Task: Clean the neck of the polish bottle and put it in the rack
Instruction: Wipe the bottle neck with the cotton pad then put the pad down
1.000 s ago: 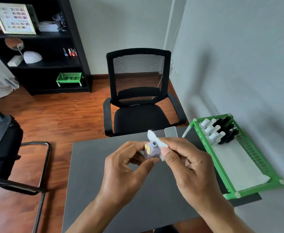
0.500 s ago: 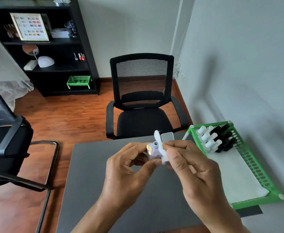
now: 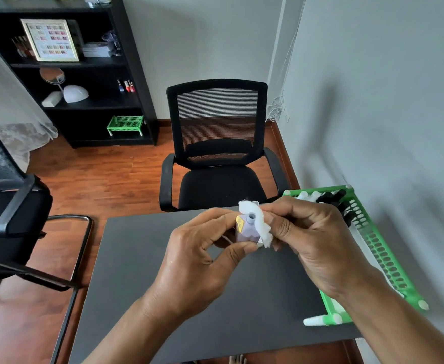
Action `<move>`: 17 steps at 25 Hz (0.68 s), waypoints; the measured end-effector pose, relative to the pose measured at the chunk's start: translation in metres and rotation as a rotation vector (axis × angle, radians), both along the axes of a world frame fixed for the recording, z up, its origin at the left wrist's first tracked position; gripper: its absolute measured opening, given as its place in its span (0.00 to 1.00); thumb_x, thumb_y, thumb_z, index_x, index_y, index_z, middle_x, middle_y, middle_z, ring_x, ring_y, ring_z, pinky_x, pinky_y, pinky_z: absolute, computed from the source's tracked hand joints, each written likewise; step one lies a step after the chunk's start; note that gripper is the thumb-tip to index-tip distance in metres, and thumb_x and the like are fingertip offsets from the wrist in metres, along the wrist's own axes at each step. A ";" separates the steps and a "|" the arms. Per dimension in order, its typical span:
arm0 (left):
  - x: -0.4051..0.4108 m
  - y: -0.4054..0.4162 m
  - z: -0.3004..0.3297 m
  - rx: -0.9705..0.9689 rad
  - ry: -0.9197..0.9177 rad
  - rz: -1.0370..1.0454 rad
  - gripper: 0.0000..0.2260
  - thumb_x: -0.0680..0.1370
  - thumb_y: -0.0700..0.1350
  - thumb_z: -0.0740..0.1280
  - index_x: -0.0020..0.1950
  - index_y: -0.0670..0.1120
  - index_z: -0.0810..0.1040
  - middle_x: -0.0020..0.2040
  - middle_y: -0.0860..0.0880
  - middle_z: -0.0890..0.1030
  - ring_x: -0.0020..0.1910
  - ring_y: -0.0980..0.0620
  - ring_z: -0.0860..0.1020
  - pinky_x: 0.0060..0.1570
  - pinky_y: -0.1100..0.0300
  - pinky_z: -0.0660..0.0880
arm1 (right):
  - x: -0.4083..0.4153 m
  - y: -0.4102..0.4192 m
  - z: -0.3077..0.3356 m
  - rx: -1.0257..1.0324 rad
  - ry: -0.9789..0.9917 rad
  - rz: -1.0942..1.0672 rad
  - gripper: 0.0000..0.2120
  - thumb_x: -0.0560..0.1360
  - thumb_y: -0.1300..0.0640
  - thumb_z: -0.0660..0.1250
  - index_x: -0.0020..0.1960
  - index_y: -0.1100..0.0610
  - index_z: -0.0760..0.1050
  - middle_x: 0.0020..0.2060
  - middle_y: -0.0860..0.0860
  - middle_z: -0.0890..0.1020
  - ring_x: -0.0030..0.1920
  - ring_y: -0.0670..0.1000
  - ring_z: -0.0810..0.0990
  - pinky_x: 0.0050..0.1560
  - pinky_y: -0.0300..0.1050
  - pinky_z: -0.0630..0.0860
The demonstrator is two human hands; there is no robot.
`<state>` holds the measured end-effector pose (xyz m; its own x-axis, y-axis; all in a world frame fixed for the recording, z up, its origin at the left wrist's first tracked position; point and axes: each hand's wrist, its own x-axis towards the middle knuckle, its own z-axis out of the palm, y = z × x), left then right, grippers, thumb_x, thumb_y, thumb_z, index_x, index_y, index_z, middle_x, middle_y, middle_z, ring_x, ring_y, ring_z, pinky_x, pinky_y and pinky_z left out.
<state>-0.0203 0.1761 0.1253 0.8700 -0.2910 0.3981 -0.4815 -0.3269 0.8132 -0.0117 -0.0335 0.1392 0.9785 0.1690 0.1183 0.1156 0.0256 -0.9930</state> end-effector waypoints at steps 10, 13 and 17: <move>0.000 -0.017 0.015 -0.138 0.096 -0.073 0.07 0.80 0.42 0.74 0.57 0.50 0.86 0.52 0.53 0.85 0.49 0.54 0.84 0.49 0.70 0.76 | -0.001 -0.008 -0.001 0.473 0.291 0.065 0.09 0.76 0.53 0.72 0.52 0.54 0.88 0.35 0.50 0.84 0.33 0.45 0.77 0.32 0.36 0.75; -0.001 -0.019 0.014 -0.145 0.100 -0.046 0.09 0.79 0.42 0.74 0.58 0.50 0.86 0.52 0.55 0.85 0.49 0.55 0.84 0.48 0.70 0.76 | -0.006 -0.010 -0.001 0.581 0.320 0.064 0.06 0.76 0.56 0.75 0.51 0.55 0.88 0.33 0.49 0.83 0.31 0.45 0.76 0.31 0.37 0.74; -0.003 -0.022 0.013 -0.117 0.123 -0.020 0.11 0.79 0.48 0.74 0.62 0.51 0.86 0.56 0.52 0.87 0.50 0.50 0.86 0.47 0.64 0.80 | -0.013 -0.016 0.004 0.142 -0.039 -0.016 0.14 0.75 0.44 0.75 0.56 0.51 0.87 0.38 0.50 0.85 0.34 0.47 0.76 0.35 0.40 0.75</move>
<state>-0.0228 0.1537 0.1384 0.9086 -0.2669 0.3213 -0.3816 -0.2177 0.8983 -0.0243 -0.0495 0.1430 0.9751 0.1322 0.1782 0.1558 0.1636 -0.9741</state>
